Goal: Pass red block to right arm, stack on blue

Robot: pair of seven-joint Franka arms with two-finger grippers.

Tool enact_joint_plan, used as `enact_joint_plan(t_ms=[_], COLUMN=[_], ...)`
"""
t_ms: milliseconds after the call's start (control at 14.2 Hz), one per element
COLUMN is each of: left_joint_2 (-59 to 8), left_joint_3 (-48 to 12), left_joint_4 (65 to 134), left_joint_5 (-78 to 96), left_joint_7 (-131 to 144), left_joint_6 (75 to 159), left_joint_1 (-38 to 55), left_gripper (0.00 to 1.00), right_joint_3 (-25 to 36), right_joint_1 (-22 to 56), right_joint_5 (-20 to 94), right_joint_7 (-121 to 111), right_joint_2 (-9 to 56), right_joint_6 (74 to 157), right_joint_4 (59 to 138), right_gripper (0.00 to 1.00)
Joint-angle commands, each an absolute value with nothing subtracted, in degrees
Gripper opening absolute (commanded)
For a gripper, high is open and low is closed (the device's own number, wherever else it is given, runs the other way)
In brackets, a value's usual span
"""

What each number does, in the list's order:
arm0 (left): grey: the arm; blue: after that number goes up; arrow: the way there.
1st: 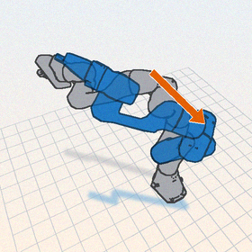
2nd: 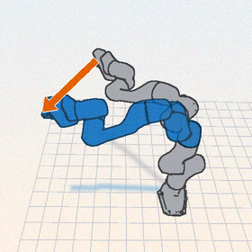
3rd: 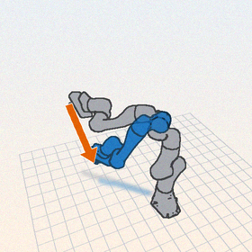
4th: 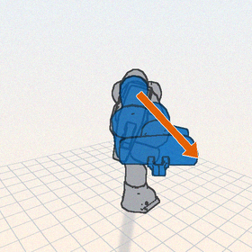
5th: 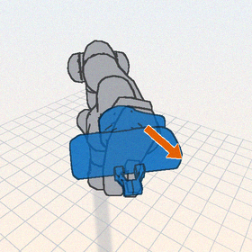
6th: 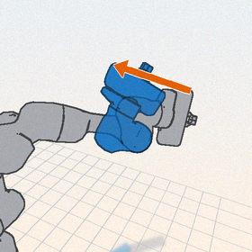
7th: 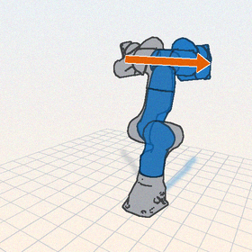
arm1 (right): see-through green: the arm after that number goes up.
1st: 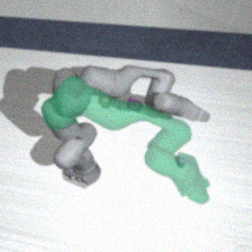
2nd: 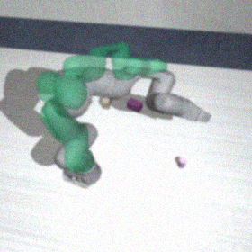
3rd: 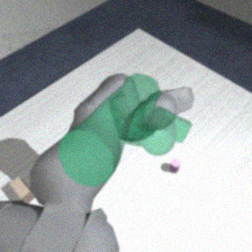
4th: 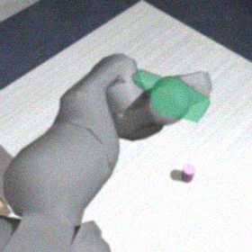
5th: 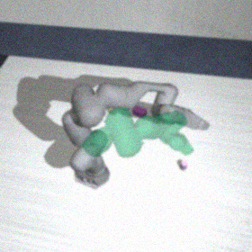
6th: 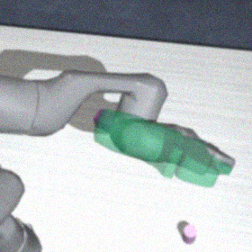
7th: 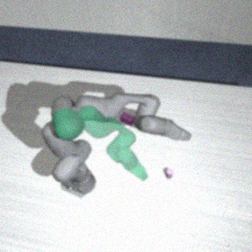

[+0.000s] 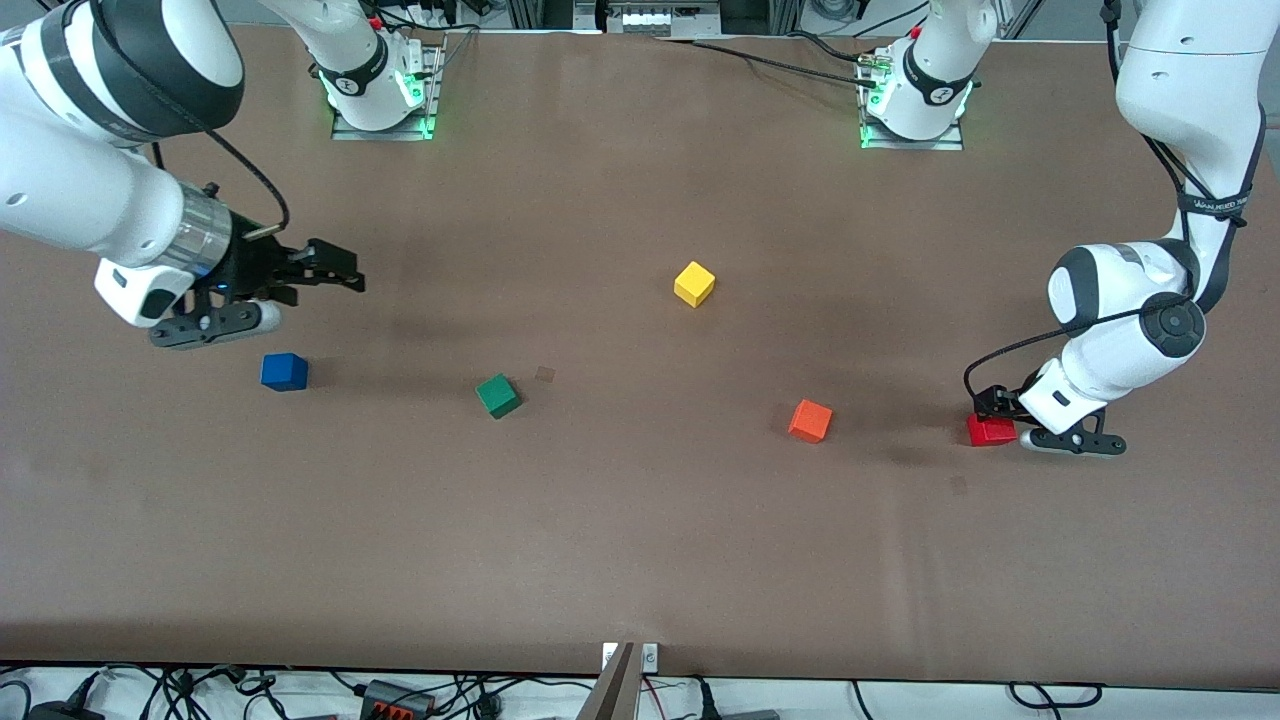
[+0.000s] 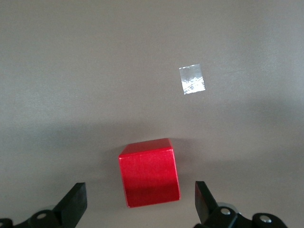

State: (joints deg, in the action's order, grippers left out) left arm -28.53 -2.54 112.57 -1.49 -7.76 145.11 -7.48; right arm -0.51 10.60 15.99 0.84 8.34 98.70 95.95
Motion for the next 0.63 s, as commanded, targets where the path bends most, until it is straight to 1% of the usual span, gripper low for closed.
enact_joint_plan(t_ms=[0,211,351,421,491,561], left_joint_2=[-30.6,-32.9,-33.4,-33.5,-33.5,-34.0], left_joint_3=[-2.7,-2.6,-2.6,-2.6,-2.6,-2.6], left_joint_4=[111.5,109.0,109.0,109.0,109.0,108.9], left_joint_5=[-1.5,-1.5,-1.5,-1.5,-1.5,-1.5], left_joint_7=[-3.9,-3.6,-3.1,-3.0,-2.9,-2.9], left_joint_6=[146.0,146.2,146.4,146.7,146.8,146.8], left_joint_1=[-7.0,-7.3,-7.3,-7.3,-7.3,-7.3], left_gripper=[1.0,1.0,1.0,0.94,0.84,0.72], right_joint_3=[-0.2,-0.2,-0.2,-0.2,-0.2,-0.2], right_joint_1=[11.0,11.4,11.4,11.9,12.8,12.9], right_joint_5=[23.4,32.5,37.5,38.7,42.2,47.5], right_joint_7=[0.7,0.3,-0.1,-0.1,-0.2,-0.3], right_joint_2=[9.5,10.5,11.1,11.2,12.2,13.3], right_joint_6=[98.6,98.6,98.6,99.1,99.3,99.4], right_joint_4=[96.4,96.5,96.9,96.9,96.9,96.9], right_gripper=[1.0,1.0,1.0,1.0,1.0,1.0])
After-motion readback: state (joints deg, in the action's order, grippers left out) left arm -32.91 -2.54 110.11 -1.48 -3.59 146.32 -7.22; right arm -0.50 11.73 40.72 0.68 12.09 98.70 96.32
